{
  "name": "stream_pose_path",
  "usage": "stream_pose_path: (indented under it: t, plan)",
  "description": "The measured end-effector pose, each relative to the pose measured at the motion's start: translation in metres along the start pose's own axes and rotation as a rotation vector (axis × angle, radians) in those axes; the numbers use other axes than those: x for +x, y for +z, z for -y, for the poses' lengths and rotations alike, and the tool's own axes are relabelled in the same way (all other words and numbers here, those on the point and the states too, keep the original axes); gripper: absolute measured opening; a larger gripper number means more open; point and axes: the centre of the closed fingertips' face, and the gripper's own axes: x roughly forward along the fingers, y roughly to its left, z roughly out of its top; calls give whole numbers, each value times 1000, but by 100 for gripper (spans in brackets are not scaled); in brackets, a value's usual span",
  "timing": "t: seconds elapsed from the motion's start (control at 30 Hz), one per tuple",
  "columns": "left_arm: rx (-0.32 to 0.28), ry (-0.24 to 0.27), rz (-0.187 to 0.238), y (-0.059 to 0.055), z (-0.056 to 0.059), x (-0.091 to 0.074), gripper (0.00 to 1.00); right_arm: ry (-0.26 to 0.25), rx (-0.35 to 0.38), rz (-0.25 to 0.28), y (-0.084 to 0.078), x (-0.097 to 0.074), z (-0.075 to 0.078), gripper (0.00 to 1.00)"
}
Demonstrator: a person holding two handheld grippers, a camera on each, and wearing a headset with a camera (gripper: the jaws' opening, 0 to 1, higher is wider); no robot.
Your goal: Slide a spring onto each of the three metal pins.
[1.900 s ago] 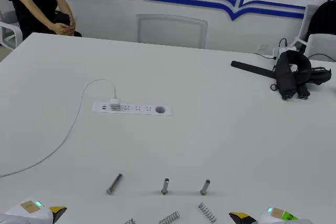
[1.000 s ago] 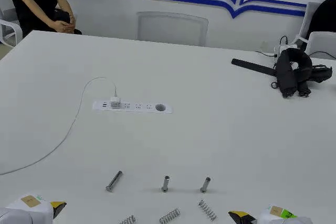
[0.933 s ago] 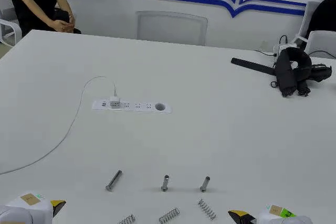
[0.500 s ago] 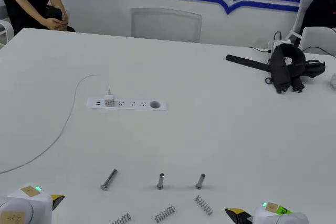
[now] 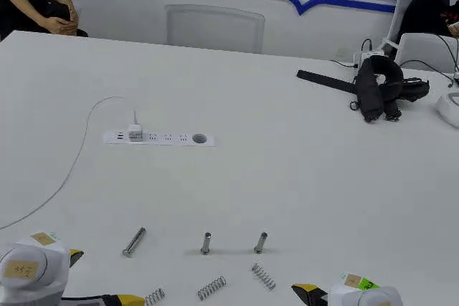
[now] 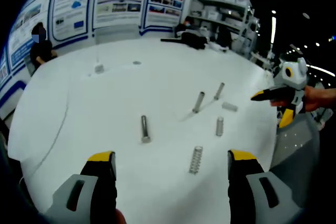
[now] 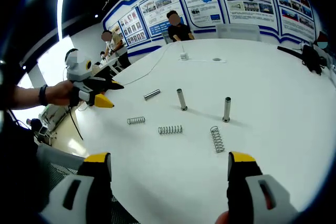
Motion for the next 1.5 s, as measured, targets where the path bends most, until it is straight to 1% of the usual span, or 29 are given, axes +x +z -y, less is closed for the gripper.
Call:
stream_pose_path:
  t: [0.3,0.5,0.63,0.77,1.03,1.13,1.17,1.2,1.3,1.5]
  plan:
    - [15,-7,-1,11,-7,13,88,-4,15,-1,-2,-1,3,93]
    - [32,-4,-13,16,-13,19,87,-1,18,-8,-4,1,3,92]
    - [40,-3,-24,18,-18,25,86,4,18,-11,-6,1,1,92]
    - [51,-4,-30,23,-21,32,85,3,18,-15,-8,2,3,93]
    - [64,-11,-41,33,-28,48,83,-5,28,-2,-5,1,6,93]
    - [68,-12,-52,33,-30,54,82,-9,32,0,-4,2,7,94]
    - [68,-11,-55,34,-27,53,82,-7,32,1,-4,2,7,94]
    - [67,-12,-59,34,-27,55,82,-6,33,1,-4,2,6,94]
    - [67,-10,-72,34,-34,62,81,-5,35,-1,-4,2,6,94]
    - [42,-9,-84,31,-39,75,77,-7,42,2,-5,2,8,94]
